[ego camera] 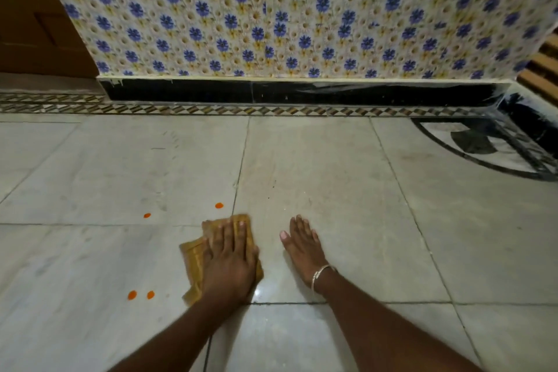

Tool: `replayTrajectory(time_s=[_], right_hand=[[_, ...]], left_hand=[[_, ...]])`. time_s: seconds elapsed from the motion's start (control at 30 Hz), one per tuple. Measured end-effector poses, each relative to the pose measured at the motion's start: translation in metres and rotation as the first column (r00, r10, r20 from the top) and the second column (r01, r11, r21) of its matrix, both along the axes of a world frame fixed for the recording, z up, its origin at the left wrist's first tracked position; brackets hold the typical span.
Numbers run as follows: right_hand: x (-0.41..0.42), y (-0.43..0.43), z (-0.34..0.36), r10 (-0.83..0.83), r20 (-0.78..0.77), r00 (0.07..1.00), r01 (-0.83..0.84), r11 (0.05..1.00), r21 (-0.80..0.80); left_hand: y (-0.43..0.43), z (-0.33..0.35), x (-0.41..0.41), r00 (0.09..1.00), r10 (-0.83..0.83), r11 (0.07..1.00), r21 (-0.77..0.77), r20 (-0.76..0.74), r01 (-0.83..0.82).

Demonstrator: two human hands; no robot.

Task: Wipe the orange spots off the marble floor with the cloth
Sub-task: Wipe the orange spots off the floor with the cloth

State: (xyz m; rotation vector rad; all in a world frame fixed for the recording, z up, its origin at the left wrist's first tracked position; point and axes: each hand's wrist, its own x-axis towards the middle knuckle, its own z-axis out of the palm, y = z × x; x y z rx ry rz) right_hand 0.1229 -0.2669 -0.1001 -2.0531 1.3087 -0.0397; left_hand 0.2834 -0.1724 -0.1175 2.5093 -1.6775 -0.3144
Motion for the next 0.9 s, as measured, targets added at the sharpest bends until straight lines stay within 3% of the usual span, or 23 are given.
replayTrajectory(time_s=[0.13,0.27,0.37,0.43,0.53,0.6,0.67,0.73,0.8,0.9], right_hand=[[0.007,0.002,-0.005,0.012,-0.034,0.999,-0.013,0.999,-0.041],[-0.003,0.002,0.002,-0.005,0.044,0.999,0.004,1.000,0.014],[0.005,0.007,0.004,-0.028,0.044,0.999,0.026,0.999,0.032],[0.015,0.010,-0.005,-0.027,0.022,0.999,0.026,0.999,0.045],[0.004,-0.002,-0.002,-0.080,0.030,0.996,0.080,0.997,-0.014],[-0.004,-0.001,-0.002,-0.036,0.043,0.998,0.035,0.999,0.023],[-0.009,0.005,0.001,-0.004,0.081,0.997,-0.001,0.998,0.065],[-0.009,0.008,0.004,-0.041,0.142,0.989,0.027,0.995,0.097],[-0.005,0.005,0.004,-0.084,0.177,0.981,0.066,0.992,0.108],[-0.006,0.009,0.003,-0.144,0.268,0.953,0.113,0.985,0.129]], left_hand=[[-0.011,-0.002,-0.013,0.972,-0.233,0.972,-0.027,0.011,0.233],[-0.027,-0.005,0.021,0.999,-0.028,0.999,-0.026,0.025,0.029],[0.004,0.000,-0.003,0.998,0.062,0.998,0.013,0.005,-0.063],[0.007,0.002,-0.024,0.995,-0.077,0.995,0.061,-0.056,0.080],[-0.038,0.008,-0.026,0.953,-0.303,0.951,-0.055,-0.002,0.303],[-0.052,0.009,0.006,0.983,-0.182,0.983,0.023,0.005,0.182],[-0.037,0.007,0.030,0.998,0.066,0.995,0.069,-0.002,-0.066],[-0.010,0.005,0.015,0.990,0.140,0.989,0.058,-0.010,-0.139],[0.010,0.009,-0.019,0.999,0.028,0.999,0.037,-0.026,-0.027],[-0.003,0.006,-0.040,0.961,-0.275,0.962,-0.002,-0.035,0.275]])
